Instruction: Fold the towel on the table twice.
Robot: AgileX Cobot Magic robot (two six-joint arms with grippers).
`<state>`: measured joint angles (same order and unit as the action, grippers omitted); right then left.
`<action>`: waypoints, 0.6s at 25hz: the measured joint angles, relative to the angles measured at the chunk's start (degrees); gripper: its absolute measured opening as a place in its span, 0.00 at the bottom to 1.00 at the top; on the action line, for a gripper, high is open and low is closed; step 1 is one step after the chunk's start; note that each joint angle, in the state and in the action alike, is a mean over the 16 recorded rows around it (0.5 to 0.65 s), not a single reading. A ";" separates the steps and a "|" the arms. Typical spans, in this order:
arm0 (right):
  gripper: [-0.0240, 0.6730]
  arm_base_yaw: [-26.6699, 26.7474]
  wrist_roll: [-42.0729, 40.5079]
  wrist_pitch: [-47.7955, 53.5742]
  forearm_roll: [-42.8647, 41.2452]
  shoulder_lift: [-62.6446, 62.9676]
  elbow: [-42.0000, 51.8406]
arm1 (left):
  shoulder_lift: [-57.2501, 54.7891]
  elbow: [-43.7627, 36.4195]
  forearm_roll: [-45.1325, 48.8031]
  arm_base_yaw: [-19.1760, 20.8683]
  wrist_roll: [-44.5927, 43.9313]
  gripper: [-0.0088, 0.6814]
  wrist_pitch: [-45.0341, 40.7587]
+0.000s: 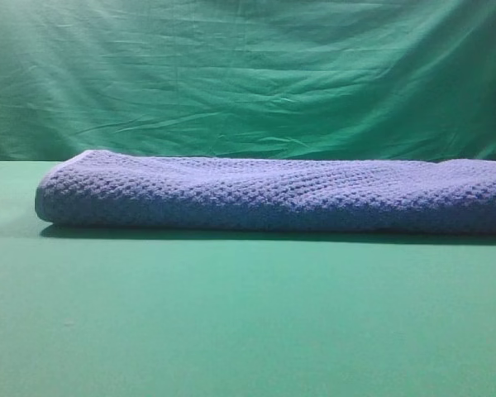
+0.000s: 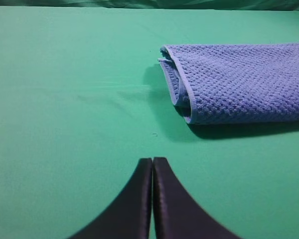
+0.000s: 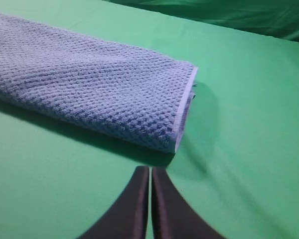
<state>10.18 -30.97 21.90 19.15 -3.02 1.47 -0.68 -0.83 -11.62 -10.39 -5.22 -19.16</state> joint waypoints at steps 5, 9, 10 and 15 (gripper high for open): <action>0.03 0.00 -0.02 0.18 1.30 0.00 0.04 | 0.00 0.00 -0.14 0.00 0.00 0.01 0.00; 0.03 0.00 -0.04 0.24 1.50 0.22 0.04 | 0.02 0.00 -0.14 0.00 0.00 0.01 0.00; 0.03 0.00 -0.05 0.25 1.52 0.39 0.04 | 0.04 0.00 -0.15 0.00 0.00 0.01 0.00; 0.03 -0.09 -0.08 0.35 1.65 1.48 0.04 | 0.40 0.00 -0.15 0.62 0.00 0.01 -0.01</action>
<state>10.09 -31.06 22.24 20.80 -1.54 1.50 -0.28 -0.83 -11.76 -9.78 -5.22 -19.17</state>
